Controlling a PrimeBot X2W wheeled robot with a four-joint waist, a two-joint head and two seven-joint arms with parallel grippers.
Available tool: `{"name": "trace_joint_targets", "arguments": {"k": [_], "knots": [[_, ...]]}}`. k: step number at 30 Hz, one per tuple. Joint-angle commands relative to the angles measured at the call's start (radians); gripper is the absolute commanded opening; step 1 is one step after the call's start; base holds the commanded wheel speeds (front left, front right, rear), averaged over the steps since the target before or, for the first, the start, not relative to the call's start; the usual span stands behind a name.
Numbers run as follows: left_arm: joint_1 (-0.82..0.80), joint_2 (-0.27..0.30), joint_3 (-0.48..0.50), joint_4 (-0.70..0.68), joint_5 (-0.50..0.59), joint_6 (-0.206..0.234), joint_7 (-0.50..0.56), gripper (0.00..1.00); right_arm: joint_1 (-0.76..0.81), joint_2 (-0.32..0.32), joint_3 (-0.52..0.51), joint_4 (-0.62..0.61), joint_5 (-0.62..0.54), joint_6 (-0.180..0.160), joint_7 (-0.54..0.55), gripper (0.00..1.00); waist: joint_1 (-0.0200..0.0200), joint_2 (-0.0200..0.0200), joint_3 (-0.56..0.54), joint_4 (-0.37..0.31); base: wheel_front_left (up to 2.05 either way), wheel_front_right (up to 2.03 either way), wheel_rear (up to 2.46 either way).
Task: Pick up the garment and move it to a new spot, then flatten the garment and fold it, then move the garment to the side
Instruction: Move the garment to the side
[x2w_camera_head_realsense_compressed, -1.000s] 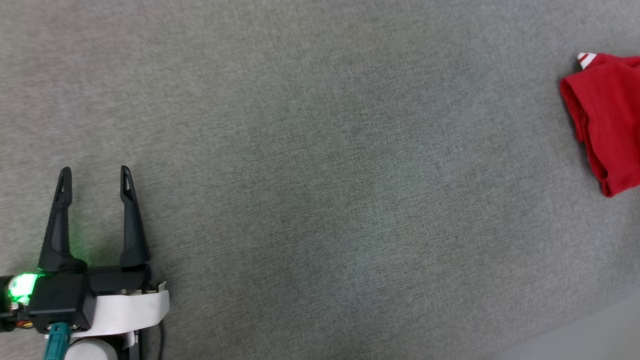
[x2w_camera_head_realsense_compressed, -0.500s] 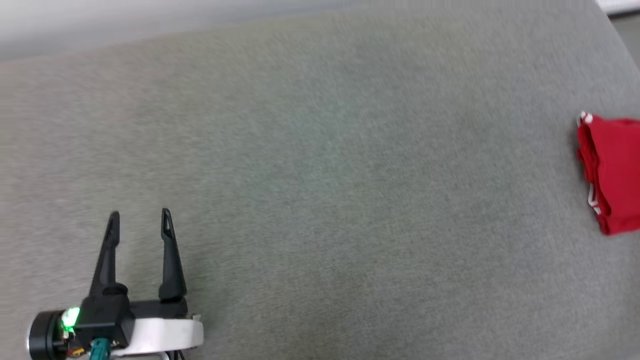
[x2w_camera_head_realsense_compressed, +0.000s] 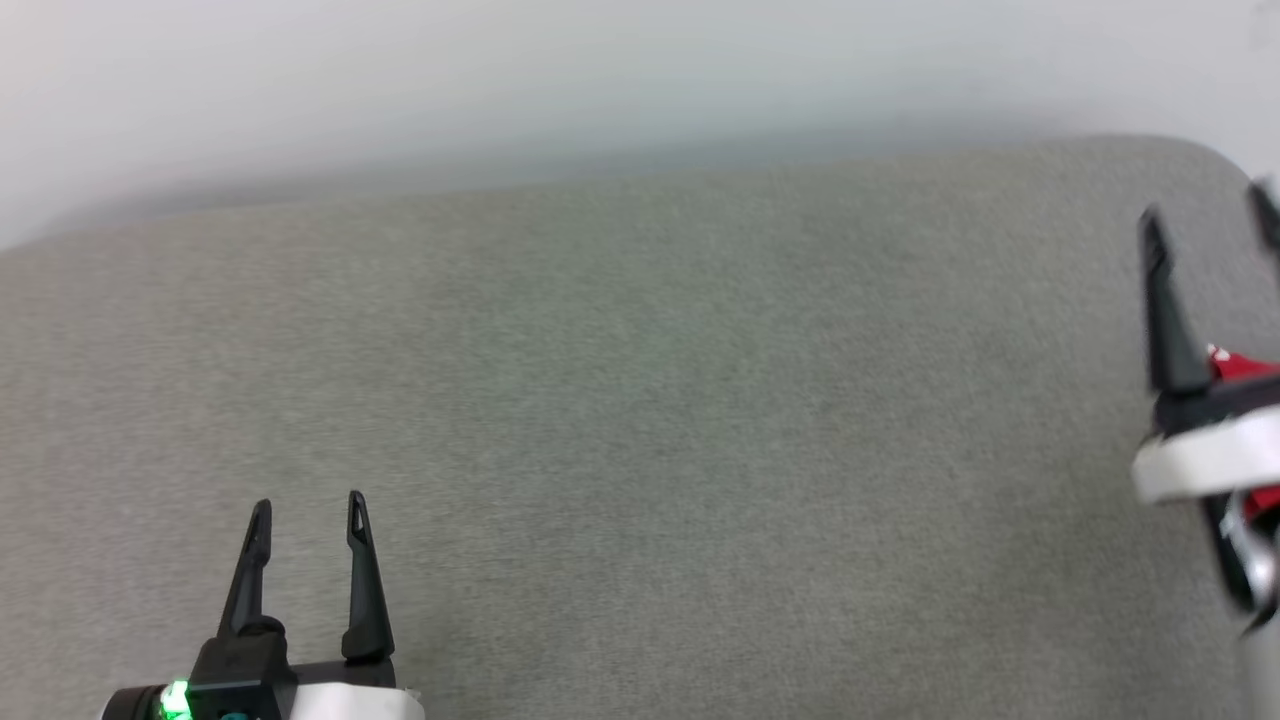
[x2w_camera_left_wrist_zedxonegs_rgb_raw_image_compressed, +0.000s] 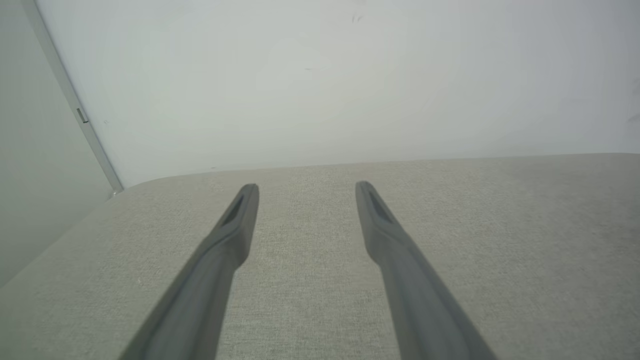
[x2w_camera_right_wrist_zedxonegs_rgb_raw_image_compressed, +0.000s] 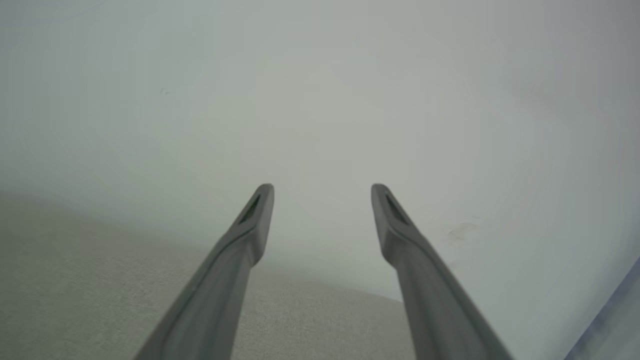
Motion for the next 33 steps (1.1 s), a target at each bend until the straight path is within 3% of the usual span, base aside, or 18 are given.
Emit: {"name": "trace_joint_targets", "arguments": {"k": [1,7,13,23,33], "knots": [[0.012,-0.001,-0.001,0.004,-0.002,0.002,-0.002,1.00,0.033,0.016,-0.004,-0.015,-0.004,-0.001,-0.006,1.00,0.0001,-0.0001,-0.033,0.032,0.00,0.00,0.00],[0.040,-0.005,-0.011,0.032,0.000,-0.002,-0.002,1.00,0.227,0.132,-0.032,-0.093,0.003,-0.001,-0.009,1.00,0.0001,-0.0001,-0.087,0.081,0.00,0.00,0.00],[0.065,-0.007,-0.018,0.053,0.005,-0.009,-0.002,1.00,0.374,0.193,-0.048,-0.125,0.028,-0.001,-0.009,1.00,0.0001,-0.0001,-0.120,0.111,0.00,0.00,0.00],[0.085,-0.009,-0.031,0.083,-0.003,-0.023,-0.002,1.00,0.517,0.237,-0.062,-0.175,0.048,-0.001,-0.009,1.00,0.0001,-0.0001,-0.157,0.134,0.00,0.00,0.00],[0.093,-0.009,-0.032,0.098,-0.004,-0.040,-0.002,1.00,0.571,0.242,-0.046,-0.177,0.077,-0.001,-0.009,1.00,0.0001,-0.0001,-0.170,0.136,0.00,0.00,0.00]]}}
